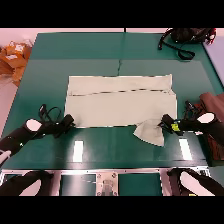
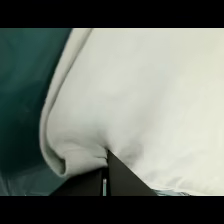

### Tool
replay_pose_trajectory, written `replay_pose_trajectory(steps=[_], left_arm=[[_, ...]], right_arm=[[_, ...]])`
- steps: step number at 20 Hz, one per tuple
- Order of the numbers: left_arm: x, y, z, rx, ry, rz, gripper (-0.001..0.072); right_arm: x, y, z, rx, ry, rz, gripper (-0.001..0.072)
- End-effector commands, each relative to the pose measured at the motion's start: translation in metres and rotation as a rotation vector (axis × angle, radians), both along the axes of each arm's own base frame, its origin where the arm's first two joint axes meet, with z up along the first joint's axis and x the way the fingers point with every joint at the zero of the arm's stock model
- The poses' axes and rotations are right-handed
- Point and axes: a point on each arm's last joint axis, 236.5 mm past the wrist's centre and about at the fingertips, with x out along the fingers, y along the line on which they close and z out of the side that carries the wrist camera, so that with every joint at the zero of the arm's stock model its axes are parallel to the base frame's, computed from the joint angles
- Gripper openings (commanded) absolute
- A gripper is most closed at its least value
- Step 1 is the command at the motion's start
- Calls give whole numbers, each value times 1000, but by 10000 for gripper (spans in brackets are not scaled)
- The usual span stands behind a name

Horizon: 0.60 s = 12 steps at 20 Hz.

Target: Fold the shirts.

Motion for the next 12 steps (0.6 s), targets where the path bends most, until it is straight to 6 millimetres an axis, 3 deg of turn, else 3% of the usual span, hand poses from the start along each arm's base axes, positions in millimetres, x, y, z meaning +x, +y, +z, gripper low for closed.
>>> replay_pose_trajectory(steps=[1,4,6,10,12], left_arm=[[4,-7,6,34,-20,-110,21],[-5,-5,18,102,20,-271,21],[-9,8,24,184,61,-344,21],[-22,39,40,334,155,-476,21],[-27,50,46,385,188,-527,21]], right_arm=[[-11,10,3,34,33,55,15],[-21,9,4,26,70,100,14],[-29,7,8,14,94,121,13],[-58,-29,16,-155,189,117,13],[-66,-37,24,-198,195,122,13]])
